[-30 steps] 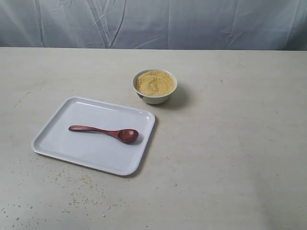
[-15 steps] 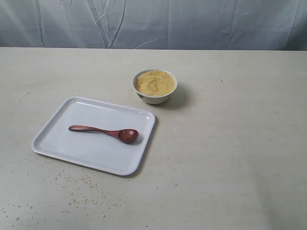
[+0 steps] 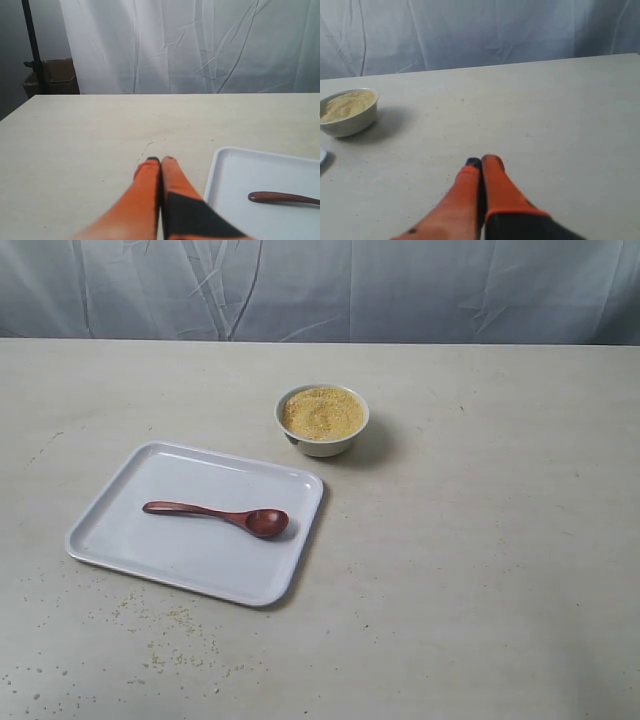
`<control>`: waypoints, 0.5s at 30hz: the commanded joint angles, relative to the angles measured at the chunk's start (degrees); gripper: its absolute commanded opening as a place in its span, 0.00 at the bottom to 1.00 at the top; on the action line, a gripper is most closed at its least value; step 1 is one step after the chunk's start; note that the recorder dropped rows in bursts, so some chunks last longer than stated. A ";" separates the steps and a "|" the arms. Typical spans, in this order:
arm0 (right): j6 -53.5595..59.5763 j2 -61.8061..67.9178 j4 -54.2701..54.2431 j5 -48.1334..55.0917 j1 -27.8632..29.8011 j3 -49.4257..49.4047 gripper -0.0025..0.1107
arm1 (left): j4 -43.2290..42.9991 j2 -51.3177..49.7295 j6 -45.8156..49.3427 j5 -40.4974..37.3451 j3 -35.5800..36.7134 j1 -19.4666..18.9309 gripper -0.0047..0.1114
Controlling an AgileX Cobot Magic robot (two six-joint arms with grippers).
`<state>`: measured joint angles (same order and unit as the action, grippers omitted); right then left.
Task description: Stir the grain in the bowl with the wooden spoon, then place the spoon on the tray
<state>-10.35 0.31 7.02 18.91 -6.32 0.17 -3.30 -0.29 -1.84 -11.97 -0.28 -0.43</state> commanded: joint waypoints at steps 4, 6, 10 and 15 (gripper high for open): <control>-0.09 -0.31 0.00 -0.70 2.29 -0.17 0.02 | -0.53 0.29 -0.06 0.44 0.28 -0.05 0.04; -0.09 -0.31 0.00 -0.70 2.29 -0.17 0.02 | -0.53 0.29 -0.06 0.44 0.28 -0.05 0.04; -0.09 -0.31 0.00 -0.81 2.27 -0.17 0.02 | -0.53 0.29 -0.06 0.44 0.28 -0.05 0.04; -0.09 -0.31 0.00 -1.37 2.27 -0.17 0.02 | -0.53 0.29 -0.06 0.44 0.28 -0.05 0.04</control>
<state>-10.48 0.31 7.02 18.66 -4.30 0.17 -3.30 -0.29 -1.84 -11.97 -0.28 -0.43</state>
